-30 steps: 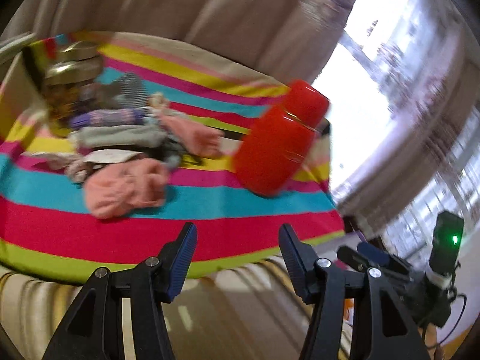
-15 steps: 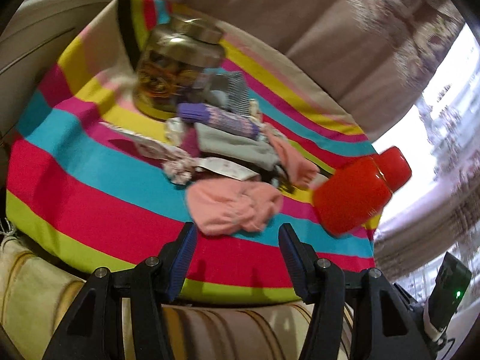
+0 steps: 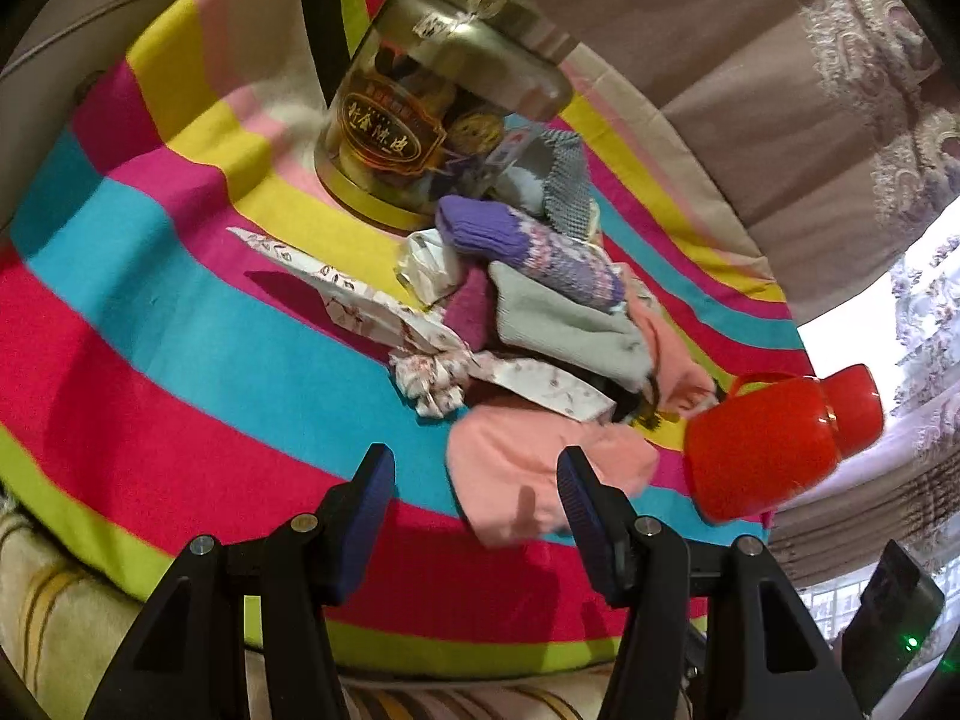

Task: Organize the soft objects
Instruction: 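Grasp the floral scarf with the left tool while the right grasps the pink towel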

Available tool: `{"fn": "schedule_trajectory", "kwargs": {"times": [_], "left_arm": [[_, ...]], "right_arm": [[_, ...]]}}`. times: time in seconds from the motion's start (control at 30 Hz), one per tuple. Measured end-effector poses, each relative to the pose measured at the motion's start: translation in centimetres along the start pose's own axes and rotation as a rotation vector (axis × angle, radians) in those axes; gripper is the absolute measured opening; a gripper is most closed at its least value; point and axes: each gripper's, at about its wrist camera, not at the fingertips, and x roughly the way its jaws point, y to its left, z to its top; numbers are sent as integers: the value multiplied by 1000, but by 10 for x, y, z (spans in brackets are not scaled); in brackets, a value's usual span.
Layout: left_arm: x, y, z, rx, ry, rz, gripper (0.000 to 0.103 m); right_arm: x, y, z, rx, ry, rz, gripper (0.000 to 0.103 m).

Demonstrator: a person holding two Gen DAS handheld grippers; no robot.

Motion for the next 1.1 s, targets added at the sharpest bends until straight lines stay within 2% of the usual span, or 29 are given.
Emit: {"fn": "schedule_trajectory", "kwargs": {"times": [0.23, 0.47, 0.53, 0.6, 0.63, 0.73, 0.93, 1.1], "left_arm": [[33, 2, 17, 32, 21, 58, 57], [60, 6, 27, 62, 42, 83, 57], [63, 8, 29, 66, 41, 77, 57], [66, 9, 31, 84, 35, 72, 50], [67, 8, 31, 89, 36, 70, 43], [68, 10, 30, 98, 20, 66, 36], [63, 13, 24, 80, -8, 31, 31], [46, 17, 9, 50, -27, -21, 31]], "right_arm": [[25, 4, 15, 34, 9, 71, 87], [49, 0, 27, 102, 33, 89, 89], [55, 1, 30, 107, 34, 95, 89], [59, 2, 32, 108, 28, 101, 89], [62, 3, 34, 111, 25, 106, 89], [71, 3, 38, 123, 25, 113, 89], [89, 2, 41, 155, 54, 115, 89], [95, -1, 42, 168, 43, 118, 89]]}}
